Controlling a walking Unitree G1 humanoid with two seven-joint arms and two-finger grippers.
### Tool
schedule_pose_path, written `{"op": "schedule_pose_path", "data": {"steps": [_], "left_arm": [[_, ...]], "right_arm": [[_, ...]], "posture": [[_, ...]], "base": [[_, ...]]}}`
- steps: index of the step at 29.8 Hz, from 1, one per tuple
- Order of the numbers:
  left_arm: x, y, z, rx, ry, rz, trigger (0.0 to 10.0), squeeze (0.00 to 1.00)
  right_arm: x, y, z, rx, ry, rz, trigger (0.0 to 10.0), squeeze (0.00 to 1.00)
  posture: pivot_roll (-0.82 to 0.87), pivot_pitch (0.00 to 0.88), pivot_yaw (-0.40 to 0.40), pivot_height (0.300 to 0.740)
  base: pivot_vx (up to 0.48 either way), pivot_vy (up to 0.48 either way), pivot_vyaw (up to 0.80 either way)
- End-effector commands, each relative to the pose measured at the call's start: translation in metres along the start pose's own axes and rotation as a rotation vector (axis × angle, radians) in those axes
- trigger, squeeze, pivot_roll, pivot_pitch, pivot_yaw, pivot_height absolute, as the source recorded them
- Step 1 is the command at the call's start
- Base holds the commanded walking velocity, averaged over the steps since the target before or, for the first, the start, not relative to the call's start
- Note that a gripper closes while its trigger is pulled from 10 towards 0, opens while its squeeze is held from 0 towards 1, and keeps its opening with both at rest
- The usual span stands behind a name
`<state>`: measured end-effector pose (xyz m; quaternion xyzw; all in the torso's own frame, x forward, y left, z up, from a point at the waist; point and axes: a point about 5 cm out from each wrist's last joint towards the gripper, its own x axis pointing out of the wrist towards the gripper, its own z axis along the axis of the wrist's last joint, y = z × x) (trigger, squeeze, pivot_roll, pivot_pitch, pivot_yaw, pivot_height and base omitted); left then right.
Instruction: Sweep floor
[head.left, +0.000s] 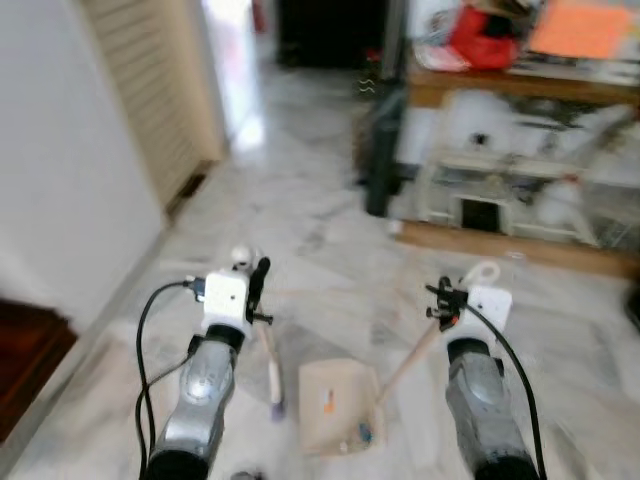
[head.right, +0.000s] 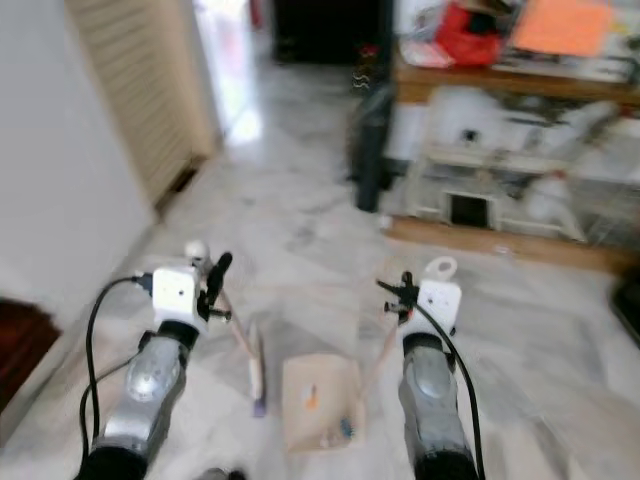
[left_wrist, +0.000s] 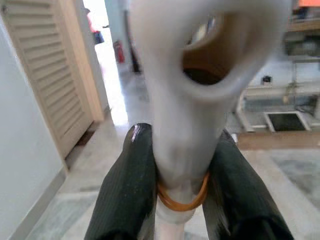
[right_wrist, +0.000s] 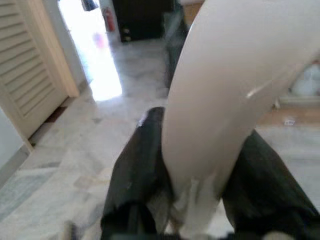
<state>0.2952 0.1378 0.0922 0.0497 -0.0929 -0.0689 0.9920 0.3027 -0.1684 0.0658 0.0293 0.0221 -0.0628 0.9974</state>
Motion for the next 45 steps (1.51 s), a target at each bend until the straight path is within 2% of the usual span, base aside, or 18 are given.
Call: {"op": "schedule_pose_path", "data": {"steps": [1, 45], "left_arm": [[0.01, 0.0001, 0.0154, 0.017, -0.073, -0.011, 10.0, 0.0], [0.0077, -0.0013, 0.0139, 0.019, -0.06, -0.017, 10.0, 0.0]], "right_arm": [[0.0058, 0.0019, 0.0186, 0.015, -0.08, 0.001, 10.0, 0.0], [0.0031, 0.0034, 0.0152, 0.026, -0.064, -0.001, 10.0, 0.0]], "posture": [[0.03, 0.0, -0.007, 0.74], [0.04, 0.0, -0.008, 0.74]], "base": [[-0.311, 0.0, 0.0], [-0.309, 0.0, 0.0]]}}
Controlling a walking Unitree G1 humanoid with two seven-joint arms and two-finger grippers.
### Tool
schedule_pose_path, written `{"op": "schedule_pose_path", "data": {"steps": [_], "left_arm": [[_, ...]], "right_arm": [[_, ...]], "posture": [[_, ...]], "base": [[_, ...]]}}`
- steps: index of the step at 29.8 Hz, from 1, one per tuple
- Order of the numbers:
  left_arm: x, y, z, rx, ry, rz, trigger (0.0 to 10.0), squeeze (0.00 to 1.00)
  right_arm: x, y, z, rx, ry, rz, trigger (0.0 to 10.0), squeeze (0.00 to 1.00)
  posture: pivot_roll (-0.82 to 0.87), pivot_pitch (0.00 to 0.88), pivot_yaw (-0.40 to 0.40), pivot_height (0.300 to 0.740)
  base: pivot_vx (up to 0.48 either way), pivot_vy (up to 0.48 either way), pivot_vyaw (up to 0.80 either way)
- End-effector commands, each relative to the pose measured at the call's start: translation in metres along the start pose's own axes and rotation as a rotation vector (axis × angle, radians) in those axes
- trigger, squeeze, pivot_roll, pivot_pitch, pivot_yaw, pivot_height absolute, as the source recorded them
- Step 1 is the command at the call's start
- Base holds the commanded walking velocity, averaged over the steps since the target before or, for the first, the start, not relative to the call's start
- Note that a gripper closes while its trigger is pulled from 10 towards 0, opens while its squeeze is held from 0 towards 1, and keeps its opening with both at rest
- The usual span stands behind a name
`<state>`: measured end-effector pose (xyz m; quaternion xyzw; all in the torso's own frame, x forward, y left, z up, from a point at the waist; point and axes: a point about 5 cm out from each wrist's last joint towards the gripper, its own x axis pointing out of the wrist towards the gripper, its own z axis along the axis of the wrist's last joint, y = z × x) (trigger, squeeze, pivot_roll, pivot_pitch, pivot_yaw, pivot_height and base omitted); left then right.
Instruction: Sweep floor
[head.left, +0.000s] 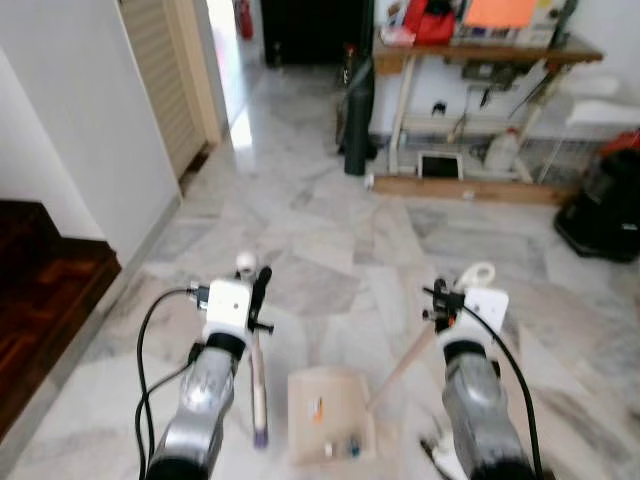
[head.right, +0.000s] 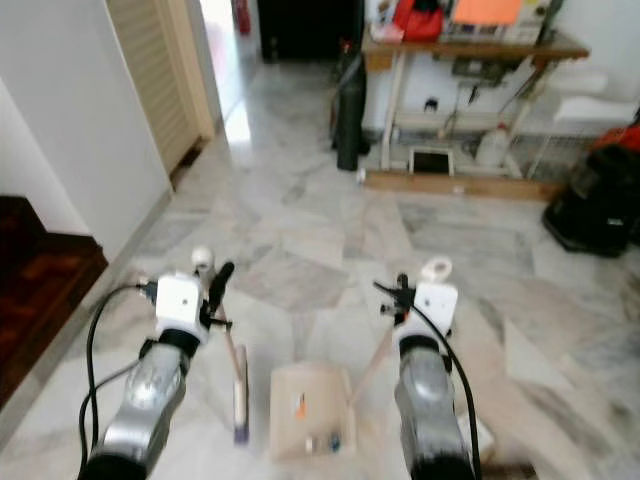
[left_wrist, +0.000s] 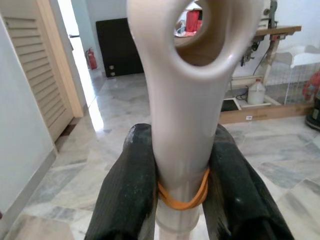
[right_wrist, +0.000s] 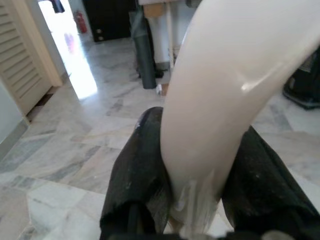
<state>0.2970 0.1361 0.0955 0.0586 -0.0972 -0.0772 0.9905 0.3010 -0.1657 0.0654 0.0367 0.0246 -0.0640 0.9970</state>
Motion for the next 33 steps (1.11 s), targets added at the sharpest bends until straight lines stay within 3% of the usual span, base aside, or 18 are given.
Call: {"op": "schedule_pose_path", "data": {"steps": [1, 27, 33], "left_arm": [[0.0051, 0.0001, 0.0108, 0.003, -0.051, 0.001, 10.0, 0.0], [0.0056, -0.0014, 0.0105, 0.01, -0.048, -0.008, 10.0, 0.0], [0.0054, -0.0001, 0.0091, 0.022, -0.042, -0.001, 10.0, 0.0]], "right_arm": [[0.0048, 0.0013, 0.0158, 0.011, -0.07, 0.002, 10.0, 0.0], [0.0048, 0.0012, 0.0157, 0.013, -0.069, 0.001, 10.0, 0.0], [0.0048, 0.0018, 0.0157, 0.014, -0.07, 0.002, 10.0, 0.0]], "posture": [[0.04, 0.0, -0.008, 0.74], [0.04, 0.0, -0.008, 0.74], [0.04, 0.0, -0.006, 0.74]], "base": [[-0.311, 0.0, 0.0], [-0.309, 0.0, 0.0], [-0.087, 0.0, 0.0]]}}
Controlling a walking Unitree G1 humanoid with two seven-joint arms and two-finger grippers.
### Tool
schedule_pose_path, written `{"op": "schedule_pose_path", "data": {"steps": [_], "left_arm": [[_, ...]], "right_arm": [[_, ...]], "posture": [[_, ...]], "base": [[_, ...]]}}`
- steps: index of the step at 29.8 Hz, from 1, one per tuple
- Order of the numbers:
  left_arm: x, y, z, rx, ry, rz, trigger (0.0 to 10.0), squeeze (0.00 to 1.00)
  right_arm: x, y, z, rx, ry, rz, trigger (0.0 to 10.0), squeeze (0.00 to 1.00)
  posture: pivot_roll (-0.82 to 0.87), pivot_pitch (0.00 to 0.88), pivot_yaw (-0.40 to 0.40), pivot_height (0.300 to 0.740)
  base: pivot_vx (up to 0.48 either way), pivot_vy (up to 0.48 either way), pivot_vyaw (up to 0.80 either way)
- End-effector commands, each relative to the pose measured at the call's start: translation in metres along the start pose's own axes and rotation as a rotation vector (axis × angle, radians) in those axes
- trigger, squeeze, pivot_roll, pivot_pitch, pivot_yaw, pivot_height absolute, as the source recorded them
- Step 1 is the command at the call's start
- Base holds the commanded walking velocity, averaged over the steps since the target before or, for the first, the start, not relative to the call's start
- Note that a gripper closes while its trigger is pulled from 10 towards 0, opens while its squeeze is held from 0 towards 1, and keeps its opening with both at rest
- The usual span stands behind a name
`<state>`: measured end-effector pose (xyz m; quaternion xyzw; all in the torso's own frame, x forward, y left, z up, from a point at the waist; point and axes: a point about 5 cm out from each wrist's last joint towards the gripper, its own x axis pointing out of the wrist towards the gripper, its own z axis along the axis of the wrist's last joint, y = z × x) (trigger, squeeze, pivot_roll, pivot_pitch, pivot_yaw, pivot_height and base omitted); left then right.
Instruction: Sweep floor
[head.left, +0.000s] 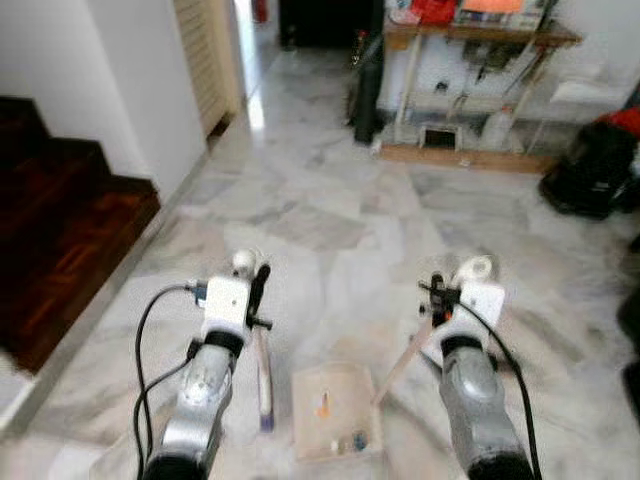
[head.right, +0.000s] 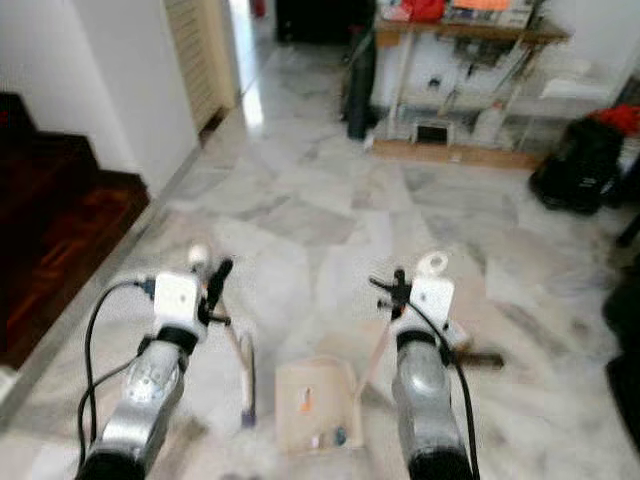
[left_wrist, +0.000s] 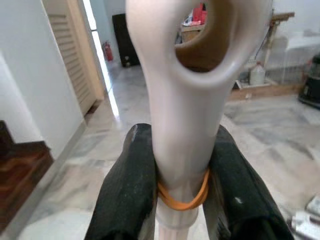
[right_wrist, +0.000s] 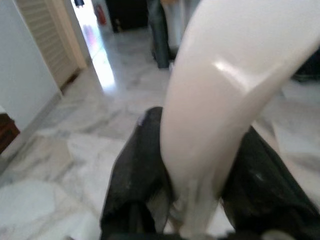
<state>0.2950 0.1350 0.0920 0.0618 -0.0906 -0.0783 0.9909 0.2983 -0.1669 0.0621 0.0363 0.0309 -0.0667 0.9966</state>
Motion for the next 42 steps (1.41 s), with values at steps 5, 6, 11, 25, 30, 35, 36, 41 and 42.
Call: {"op": "schedule_pose_path", "data": {"steps": [5, 6, 11, 25, 30, 35, 36, 41, 42], "left_arm": [[0.0077, 0.002, 0.012, 0.018, -0.055, 0.002, 10.0, 0.0], [0.0078, 0.0023, 0.0119, 0.019, -0.055, 0.002, 10.0, 0.0], [0.0076, 0.0058, 0.0109, 0.034, -0.047, 0.01, 10.0, 0.0], [0.0076, 0.0087, 0.01, 0.053, -0.04, 0.018, 10.0, 0.0], [0.0069, 0.0073, 0.0092, 0.05, -0.037, 0.02, 10.0, 0.0], [0.0058, 0.0088, 0.0082, 0.052, -0.032, 0.031, 10.0, 0.0], [0.0056, 0.0092, 0.0082, 0.052, -0.032, 0.034, 10.0, 0.0], [0.0055, 0.01, 0.0083, 0.051, -0.032, 0.04, 10.0, 0.0], [0.0055, 0.0101, 0.0084, 0.051, -0.032, 0.041, 10.0, 0.0]], "right_arm": [[0.0069, 0.004, 0.0189, 0.016, -0.083, 0.009, 10.0, 0.0], [0.007, 0.0041, 0.019, 0.016, -0.084, 0.009, 10.0, 0.0], [0.0073, 0.0055, 0.0196, 0.006, -0.089, 0.019, 10.0, 0.0], [0.0068, 0.009, 0.0204, 0.004, -0.099, 0.038, 10.0, 0.0], [0.0061, 0.008, 0.0194, 0.002, -0.094, 0.039, 10.0, 0.0], [0.0069, 0.0068, 0.0197, 0.002, -0.093, 0.039, 10.0, 0.0], [0.0071, 0.0068, 0.0198, 0.003, -0.093, 0.04, 10.0, 0.0], [0.008, 0.0087, 0.0203, 0.002, -0.093, 0.046, 10.0, 0.0], [0.008, 0.009, 0.0203, 0.003, -0.092, 0.047, 10.0, 0.0]], "posture": [[0.04, 0.0, -0.004, 0.74], [0.04, 0.0, -0.003, 0.74], [0.04, 0.0, 0.0, 0.74], [0.04, 0.0, 0.004, 0.74], [0.04, 0.0, -0.003, 0.74], [0.04, 0.0, -0.007, 0.74], [0.05, 0.0, -0.009, 0.74], [0.05, 0.0, -0.012, 0.74], [0.05, 0.0, -0.012, 0.74]], "base": [[0.0, 0.0, 0.0], [0.0, 0.0, 0.0], [0.0, 0.0, 0.0], [0.0, 0.0, 0.75], [0.0, 0.0, 0.8], [0.0, 0.0, 0.8], [0.0, 0.0, 0.8], [0.0, 0.0, 0.8], [0.0, 0.0, 0.8]]}}
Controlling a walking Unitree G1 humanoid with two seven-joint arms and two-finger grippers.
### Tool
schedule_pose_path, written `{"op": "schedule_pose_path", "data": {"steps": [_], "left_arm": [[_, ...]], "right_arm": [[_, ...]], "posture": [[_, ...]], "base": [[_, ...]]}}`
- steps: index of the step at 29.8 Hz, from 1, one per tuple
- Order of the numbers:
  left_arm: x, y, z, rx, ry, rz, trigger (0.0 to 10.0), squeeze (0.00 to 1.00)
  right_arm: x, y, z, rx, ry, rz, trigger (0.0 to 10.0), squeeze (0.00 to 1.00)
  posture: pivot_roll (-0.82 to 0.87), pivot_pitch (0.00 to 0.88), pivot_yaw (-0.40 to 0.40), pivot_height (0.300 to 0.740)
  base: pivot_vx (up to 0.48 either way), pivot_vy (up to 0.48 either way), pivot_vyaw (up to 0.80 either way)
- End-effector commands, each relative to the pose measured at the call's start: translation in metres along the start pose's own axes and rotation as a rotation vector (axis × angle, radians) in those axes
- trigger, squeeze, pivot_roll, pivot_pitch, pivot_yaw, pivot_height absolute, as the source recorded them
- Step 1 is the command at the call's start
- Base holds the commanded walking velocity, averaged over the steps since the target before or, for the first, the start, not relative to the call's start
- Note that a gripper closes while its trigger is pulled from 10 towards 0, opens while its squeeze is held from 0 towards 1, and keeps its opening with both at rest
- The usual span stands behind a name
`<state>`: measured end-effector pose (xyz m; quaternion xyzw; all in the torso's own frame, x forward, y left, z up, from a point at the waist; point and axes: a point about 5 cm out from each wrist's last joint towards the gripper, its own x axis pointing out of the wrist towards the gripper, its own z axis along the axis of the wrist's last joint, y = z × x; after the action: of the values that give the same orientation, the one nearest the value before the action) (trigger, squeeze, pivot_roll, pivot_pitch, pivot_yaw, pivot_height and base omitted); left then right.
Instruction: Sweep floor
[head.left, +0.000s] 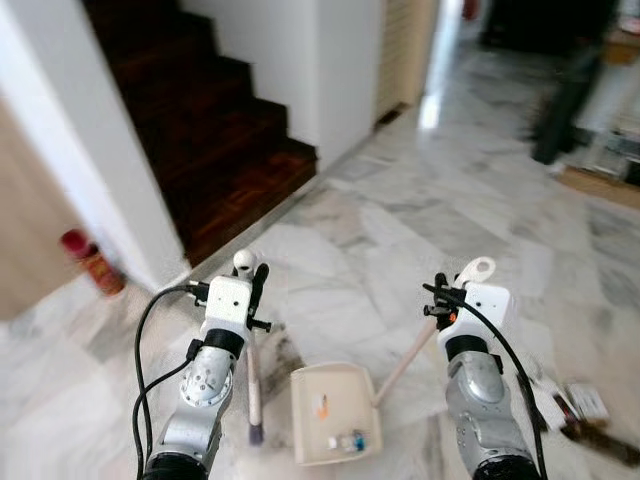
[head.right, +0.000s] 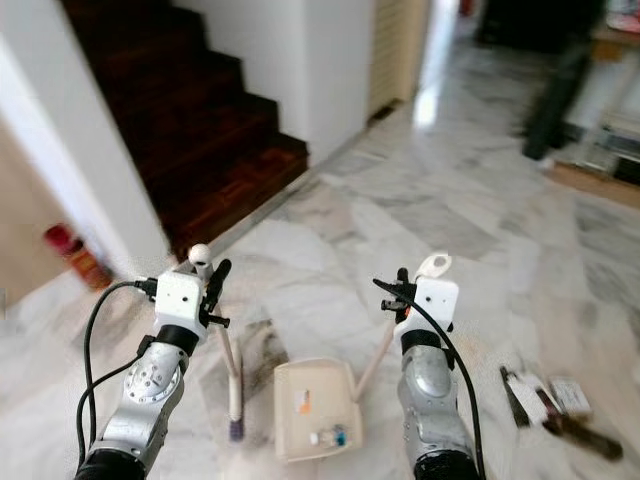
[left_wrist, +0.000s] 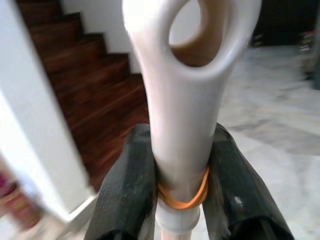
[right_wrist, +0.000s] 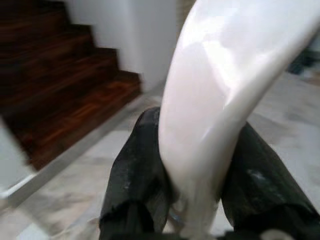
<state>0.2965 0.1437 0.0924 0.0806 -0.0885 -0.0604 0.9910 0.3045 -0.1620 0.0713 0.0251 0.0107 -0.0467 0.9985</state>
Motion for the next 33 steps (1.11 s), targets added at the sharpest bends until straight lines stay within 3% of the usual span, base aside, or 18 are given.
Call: {"op": "schedule_pose_path", "data": {"steps": [1, 16, 21, 33], "left_arm": [[0.0054, 0.0015, 0.0092, 0.01, -0.042, 0.012, 10.0, 0.0], [0.0048, 0.002, 0.0093, 0.016, -0.039, 0.023, 10.0, 0.0], [0.004, 0.0029, 0.0086, 0.022, -0.034, 0.028, 10.0, 0.0], [0.0022, 0.0044, 0.0095, 0.022, -0.041, 0.039, 10.0, 0.0]], "right_arm": [[0.0037, 0.0026, 0.011, 0.024, -0.052, 0.007, 10.0, 0.0], [0.0041, 0.0029, 0.0112, 0.026, -0.05, 0.011, 10.0, 0.0], [0.0041, 0.0045, 0.0094, 0.041, -0.036, 0.015, 10.0, 0.0], [0.0079, 0.0025, 0.0048, 0.249, 0.05, -0.027, 10.0, 0.0]], "posture": [[0.05, 0.0, -0.013, 0.74], [0.05, 0.0, -0.015, 0.74], [0.05, 0.0, -0.013, 0.74], [0.06, 0.0, -0.012, 0.74]], "base": [[0.0, 0.0, 0.8], [0.0, 0.0, 0.8], [0.0, 0.0, 0.23], [0.0, 0.0, 0.0]]}}
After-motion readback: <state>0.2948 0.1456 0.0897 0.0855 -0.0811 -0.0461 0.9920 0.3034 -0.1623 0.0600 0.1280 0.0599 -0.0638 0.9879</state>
